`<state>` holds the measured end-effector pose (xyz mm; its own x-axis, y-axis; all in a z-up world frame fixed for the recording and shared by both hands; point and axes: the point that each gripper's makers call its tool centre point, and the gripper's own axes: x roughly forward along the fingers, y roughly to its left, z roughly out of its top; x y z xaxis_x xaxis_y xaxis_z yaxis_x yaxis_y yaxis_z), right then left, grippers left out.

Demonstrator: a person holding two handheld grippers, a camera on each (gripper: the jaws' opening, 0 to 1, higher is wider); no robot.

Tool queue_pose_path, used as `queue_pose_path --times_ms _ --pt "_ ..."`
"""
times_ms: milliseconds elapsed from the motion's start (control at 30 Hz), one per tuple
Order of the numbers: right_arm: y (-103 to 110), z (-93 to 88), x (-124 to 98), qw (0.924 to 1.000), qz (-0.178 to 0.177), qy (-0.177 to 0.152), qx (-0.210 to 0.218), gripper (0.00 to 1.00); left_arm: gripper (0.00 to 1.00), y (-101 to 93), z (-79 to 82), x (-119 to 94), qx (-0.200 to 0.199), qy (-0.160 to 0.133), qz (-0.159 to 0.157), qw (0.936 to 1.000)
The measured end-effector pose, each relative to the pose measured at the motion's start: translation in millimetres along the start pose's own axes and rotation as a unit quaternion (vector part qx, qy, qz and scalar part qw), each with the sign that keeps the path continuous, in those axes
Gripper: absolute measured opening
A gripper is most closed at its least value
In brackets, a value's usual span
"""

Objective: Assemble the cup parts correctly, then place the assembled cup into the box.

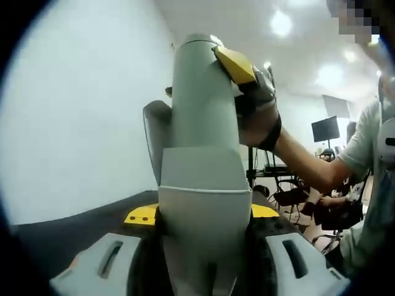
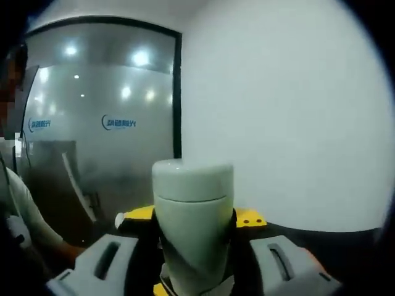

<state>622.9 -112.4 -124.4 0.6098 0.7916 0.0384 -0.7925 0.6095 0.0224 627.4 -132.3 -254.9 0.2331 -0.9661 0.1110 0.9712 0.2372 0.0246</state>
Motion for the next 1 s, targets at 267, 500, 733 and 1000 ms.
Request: queue_pose_path --times_ms 267,500,733,1000 --pt "2 -24.1 2 0.9994 0.033 0.004 -0.003 0.42 0.49 2.1 -0.1 1 -0.002 0.0 0.0 1.0" --pt "14 -25.7 -3 0.996 0.066 -0.011 -0.059 0.43 0.49 4.8 -0.5 2 -0.016 -0.001 0.007 0.9998" --pt "4 -45.6 0 0.995 0.051 0.04 -0.076 0.44 0.49 1.1 0.4 3 -0.009 -0.004 0.003 0.9999" --pt "4 -66.3 5 0.9943 0.054 0.055 -0.073 0.44 0.49 4.1 -0.6 -1 -0.016 -0.004 0.006 0.9999"
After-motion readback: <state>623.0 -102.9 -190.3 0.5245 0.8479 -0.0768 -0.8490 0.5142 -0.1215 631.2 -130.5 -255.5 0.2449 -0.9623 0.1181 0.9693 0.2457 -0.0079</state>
